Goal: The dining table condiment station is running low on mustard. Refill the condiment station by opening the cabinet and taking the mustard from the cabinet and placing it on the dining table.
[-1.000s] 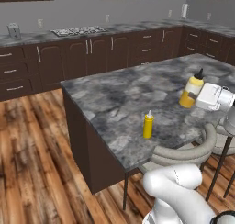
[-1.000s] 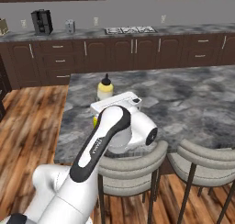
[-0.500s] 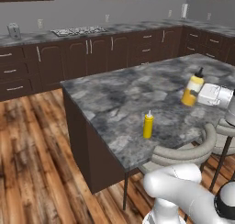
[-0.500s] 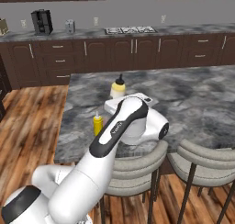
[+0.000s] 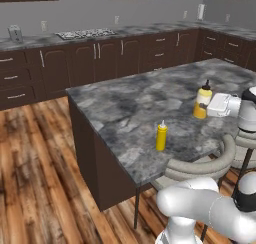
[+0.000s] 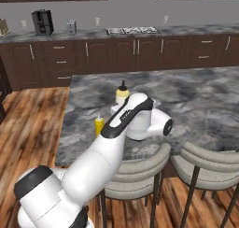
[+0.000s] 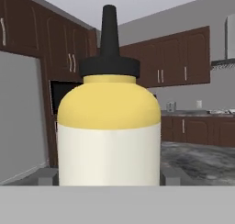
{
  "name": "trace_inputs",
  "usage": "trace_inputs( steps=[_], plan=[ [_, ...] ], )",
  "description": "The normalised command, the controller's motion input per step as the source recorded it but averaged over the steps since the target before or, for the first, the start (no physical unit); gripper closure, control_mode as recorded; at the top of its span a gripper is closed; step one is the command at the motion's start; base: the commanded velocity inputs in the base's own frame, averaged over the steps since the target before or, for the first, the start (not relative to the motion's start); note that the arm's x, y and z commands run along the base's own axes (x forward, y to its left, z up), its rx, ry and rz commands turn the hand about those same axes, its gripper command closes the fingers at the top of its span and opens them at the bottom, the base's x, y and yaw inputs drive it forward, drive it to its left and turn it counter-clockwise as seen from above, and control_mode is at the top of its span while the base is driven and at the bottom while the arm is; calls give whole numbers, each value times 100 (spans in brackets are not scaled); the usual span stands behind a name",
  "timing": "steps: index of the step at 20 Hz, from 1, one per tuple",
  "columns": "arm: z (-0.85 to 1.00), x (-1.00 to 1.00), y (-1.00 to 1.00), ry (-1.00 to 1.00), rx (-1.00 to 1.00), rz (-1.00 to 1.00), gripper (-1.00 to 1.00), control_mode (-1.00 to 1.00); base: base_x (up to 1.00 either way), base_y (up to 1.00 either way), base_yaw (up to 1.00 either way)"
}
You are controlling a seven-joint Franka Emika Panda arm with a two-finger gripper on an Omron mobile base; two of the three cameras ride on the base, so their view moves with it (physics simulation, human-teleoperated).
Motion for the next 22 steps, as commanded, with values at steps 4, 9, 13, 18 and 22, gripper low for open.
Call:
trace_inputs(
  steps=[4, 9, 13, 18, 22],
  plan=[
    [-34, 41, 0, 0, -3, 0, 100, -100, 0, 0, 0],
    [-17, 41, 0, 0, 0, 0, 100, -100, 0, 0, 0],
    [-13, 44, 2, 0, 0, 0, 100, -100, 0, 0, 0],
    [-13, 35, 0, 0, 0, 0, 100, -100, 0, 0, 0],
    [-20, 15, 0, 0, 0, 0, 100, -100, 0, 0, 0]
  ],
)
